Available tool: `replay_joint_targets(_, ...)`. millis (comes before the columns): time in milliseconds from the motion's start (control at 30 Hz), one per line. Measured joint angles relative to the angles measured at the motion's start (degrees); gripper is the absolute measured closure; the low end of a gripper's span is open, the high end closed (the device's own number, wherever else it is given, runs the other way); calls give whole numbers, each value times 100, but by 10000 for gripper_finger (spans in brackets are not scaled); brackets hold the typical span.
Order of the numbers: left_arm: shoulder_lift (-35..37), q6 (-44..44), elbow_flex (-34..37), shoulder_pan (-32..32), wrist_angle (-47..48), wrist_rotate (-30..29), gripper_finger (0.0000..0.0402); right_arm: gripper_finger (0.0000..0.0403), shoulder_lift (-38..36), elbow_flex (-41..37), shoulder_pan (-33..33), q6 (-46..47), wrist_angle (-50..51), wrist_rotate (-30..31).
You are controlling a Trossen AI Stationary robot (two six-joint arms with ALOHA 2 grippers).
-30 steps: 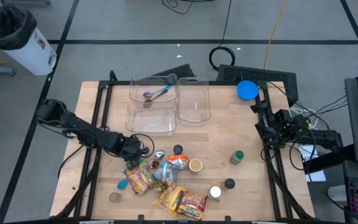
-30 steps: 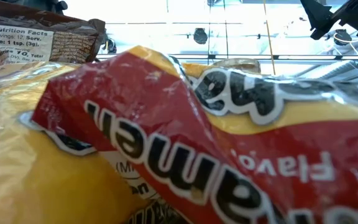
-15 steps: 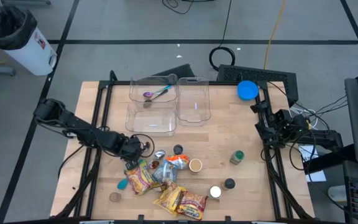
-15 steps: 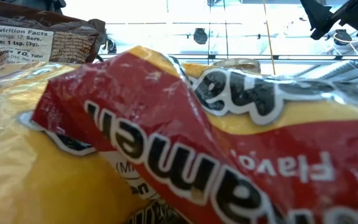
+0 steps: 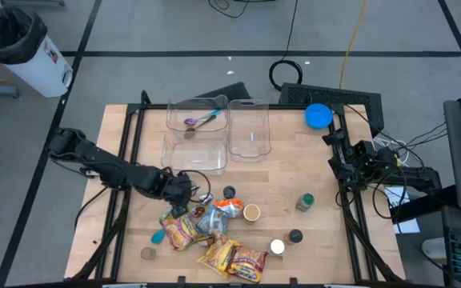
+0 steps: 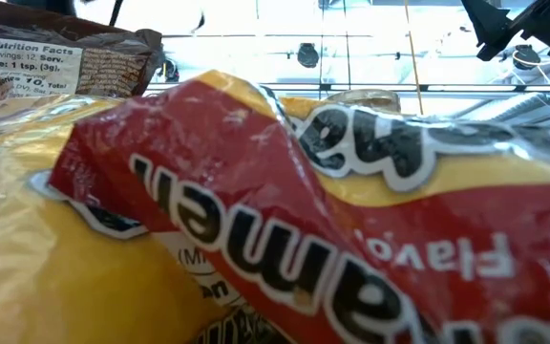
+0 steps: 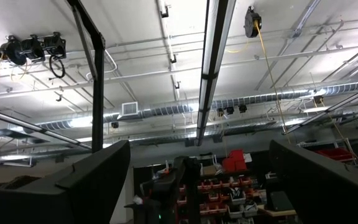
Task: Pick & Place Food Item
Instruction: Put the left blue spoon into the top left transparent bin
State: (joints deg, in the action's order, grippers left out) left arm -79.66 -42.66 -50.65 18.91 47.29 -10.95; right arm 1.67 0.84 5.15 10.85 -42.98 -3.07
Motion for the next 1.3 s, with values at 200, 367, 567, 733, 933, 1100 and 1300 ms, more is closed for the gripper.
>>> replay_joint_targets(200, 11, 774, -1132, -307, 280, -851, 398, 23, 0, 0, 0, 0, -2, 0)
replay_joint_targets(367, 12, 2181, -2178, -911, 271, -1448, 397, 23, 0, 0, 0, 2, -2, 0)
replay_joint_targets(567, 20, 4053, -2865, -2024, 92, -1461, 396, 23, 0, 0, 0, 0, -2, 0)
replay_joint_targets(733, -36, 4887, -2866, -3288, -253, -789, 397, 23, 0, 0, 0, 0, -2, 0)
replay_joint_targets(933, -507, 5239, -2864, -4675, -386, -237, 398, 23, 0, 0, 0, 0, -2, -1)
replay_joint_targets(1100, -1072, 5286, -2704, -5476, -393, 227, 397, 23, 0, 0, 0, 0, -2, 0)
replay_joint_targets(1300, -1560, 5291, -2111, -6091, -740, 504, 395, 23, 0, -2, 0, 0, 0, 0)
